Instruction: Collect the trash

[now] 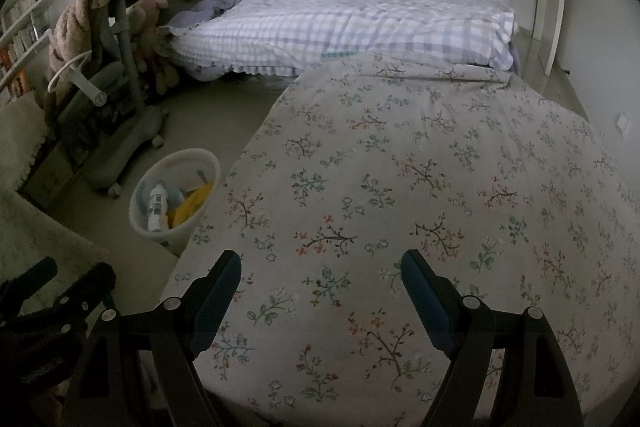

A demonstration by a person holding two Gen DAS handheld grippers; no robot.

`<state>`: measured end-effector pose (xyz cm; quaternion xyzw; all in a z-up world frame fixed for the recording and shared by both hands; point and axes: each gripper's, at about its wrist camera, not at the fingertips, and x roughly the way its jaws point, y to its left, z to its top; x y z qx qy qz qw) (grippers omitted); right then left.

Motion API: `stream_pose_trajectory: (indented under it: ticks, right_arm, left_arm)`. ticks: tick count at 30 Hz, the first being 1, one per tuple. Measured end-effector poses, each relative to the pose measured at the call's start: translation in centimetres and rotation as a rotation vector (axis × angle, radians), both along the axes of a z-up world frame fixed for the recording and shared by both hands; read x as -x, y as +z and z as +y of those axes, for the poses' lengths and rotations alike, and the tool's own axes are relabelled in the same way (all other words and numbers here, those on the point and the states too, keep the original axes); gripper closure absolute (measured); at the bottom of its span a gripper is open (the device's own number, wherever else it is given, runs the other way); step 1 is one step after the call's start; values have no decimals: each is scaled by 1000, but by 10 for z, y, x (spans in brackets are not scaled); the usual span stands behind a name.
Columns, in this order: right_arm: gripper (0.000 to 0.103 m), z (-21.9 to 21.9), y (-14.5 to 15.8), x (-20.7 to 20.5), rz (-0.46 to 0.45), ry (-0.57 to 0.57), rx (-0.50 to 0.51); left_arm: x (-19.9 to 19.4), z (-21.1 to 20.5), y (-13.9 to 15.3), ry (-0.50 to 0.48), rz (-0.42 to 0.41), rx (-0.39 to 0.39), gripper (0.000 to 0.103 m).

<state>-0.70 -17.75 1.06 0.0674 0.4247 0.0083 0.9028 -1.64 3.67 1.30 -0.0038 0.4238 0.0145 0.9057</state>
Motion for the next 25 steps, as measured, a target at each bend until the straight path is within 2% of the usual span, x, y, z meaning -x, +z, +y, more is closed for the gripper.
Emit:
stream_pose_trajectory:
  ticks: [20, 25]
  right_arm:
    - [19, 1, 3, 3, -7, 4, 5]
    - [19, 2, 11, 10, 10, 13, -3]
  left_arm:
    - [-2, 0, -3, 1, 7, 2, 1]
    - [-1, 3, -3, 15, 24, 26, 1]
